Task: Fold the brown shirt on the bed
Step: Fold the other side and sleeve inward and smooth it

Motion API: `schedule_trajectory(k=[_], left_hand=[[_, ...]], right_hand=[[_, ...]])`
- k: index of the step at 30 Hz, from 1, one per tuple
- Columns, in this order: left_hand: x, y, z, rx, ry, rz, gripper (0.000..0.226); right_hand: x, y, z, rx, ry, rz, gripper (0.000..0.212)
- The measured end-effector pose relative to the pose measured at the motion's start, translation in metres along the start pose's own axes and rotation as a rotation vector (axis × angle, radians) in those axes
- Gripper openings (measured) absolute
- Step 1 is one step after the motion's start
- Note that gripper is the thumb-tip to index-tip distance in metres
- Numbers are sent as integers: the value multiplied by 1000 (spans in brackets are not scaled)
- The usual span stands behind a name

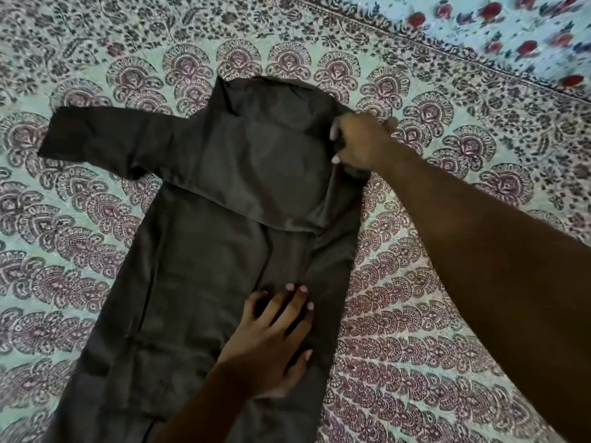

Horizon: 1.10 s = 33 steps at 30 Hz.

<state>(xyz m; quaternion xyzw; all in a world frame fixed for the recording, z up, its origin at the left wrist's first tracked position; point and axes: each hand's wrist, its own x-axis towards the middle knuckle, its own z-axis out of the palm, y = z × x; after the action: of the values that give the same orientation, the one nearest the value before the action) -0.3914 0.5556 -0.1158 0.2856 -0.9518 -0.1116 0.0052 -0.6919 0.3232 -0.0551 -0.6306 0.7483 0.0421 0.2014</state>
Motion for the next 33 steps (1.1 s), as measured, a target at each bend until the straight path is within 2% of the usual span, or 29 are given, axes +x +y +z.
schedule_trajectory(k=[6, 11, 17, 20, 23, 26, 28, 30, 33], left_hand=[[1, 0, -1, 7, -23, 2, 64], [1, 0, -1, 10, -36, -3, 64], [1, 0, 0, 2, -37, -11, 65], [1, 0, -1, -2, -23, -8, 65], [1, -1, 0, 5, -9, -6, 65], [1, 0, 0, 4, -12, -8, 65], [1, 0, 0, -2, -13, -11, 65], [1, -1, -1, -1, -15, -23, 65], [2, 0, -1, -19, -27, -32, 64]], right_hand=[[-1, 13, -6, 420, 286, -38, 13], [0, 16, 8, 448, 384, -26, 15], [-31, -6, 12, 504, 689, -36, 18], [-73, -24, 27, 413, 796, -50, 10], [-121, -27, 67, 275, 713, 92, 14], [-137, -19, 104, 121, 565, 11, 27], [-118, -12, 102, 36, 521, -14, 39], [-88, -5, 86, 24, 467, 54, 49], [-56, -1, 61, 1, 419, 92, 52]])
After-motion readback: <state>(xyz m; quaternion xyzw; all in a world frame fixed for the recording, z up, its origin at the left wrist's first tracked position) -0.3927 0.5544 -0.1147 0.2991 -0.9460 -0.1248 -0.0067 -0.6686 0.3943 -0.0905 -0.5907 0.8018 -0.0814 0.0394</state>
